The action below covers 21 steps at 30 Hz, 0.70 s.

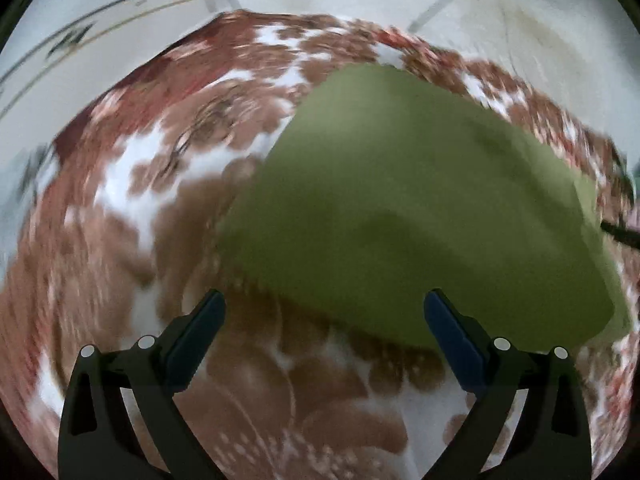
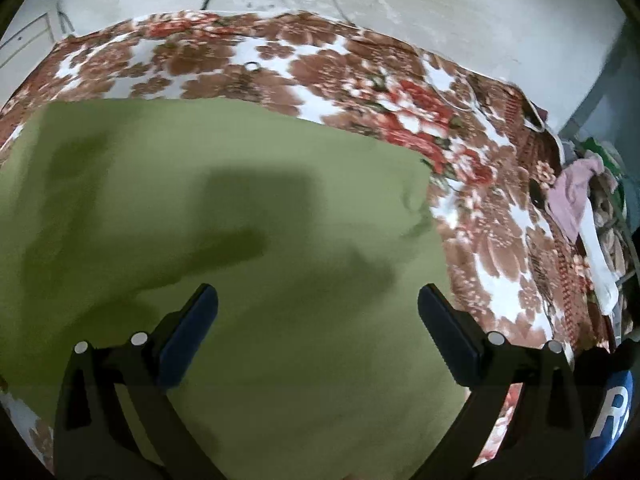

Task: Fold large clothes

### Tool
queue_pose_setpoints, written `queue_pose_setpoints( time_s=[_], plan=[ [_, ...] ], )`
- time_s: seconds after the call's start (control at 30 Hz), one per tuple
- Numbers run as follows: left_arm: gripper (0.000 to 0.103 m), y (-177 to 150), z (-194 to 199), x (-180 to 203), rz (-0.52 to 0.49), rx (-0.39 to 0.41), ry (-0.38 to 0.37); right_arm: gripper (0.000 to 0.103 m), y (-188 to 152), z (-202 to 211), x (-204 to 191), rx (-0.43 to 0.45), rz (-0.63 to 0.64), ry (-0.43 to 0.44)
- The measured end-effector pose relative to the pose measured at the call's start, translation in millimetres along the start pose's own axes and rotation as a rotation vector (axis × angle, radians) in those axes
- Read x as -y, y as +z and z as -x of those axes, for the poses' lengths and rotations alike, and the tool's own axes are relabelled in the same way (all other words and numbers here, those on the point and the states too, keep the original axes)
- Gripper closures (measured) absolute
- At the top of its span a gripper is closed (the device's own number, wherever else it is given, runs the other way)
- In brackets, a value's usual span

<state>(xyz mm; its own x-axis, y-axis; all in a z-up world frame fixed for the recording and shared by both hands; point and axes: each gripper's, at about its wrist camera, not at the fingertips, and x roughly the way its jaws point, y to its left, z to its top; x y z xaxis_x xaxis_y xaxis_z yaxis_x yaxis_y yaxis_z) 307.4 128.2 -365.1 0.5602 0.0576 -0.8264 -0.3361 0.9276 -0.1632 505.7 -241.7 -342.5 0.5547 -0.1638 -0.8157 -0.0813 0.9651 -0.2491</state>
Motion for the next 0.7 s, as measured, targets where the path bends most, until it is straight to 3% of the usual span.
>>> queue_pose_setpoints(
  time_s=[0.17, 0.27, 0.33, 0.4, 0.57, 0.7],
  plan=[
    [0.006, -40, -15, -13, 0.197, -0.019, -0.095, 0.005, -3, -2, -21, -0.014, -0.008, 0.025],
    [0.006, -50, -31, -15, 0.314, -0.012, -0.205, 0.005, -5, -8, -34, -0.040, -0.005, 0.030],
    [0.006, -53, -41, -14, 0.351, -0.004, -0.214, 0.005, -7, -11, -41, -0.061, -0.001, 0.026],
    [0.006, -49, -46, -13, 0.378, 0.036, -0.241, 0.005, -7, -10, -44, -0.058, -0.009, 0.020],
    [0.006, -29, -64, -12, 0.446, 0.089, -0.399, 0.005, -9, -11, -50, -0.070, -0.002, 0.011],
    [0.006, -13, -86, -13, 0.453, 0.099, -0.396, 0.005, -13, -14, -52, -0.086, -0.016, 0.007]
  ],
)
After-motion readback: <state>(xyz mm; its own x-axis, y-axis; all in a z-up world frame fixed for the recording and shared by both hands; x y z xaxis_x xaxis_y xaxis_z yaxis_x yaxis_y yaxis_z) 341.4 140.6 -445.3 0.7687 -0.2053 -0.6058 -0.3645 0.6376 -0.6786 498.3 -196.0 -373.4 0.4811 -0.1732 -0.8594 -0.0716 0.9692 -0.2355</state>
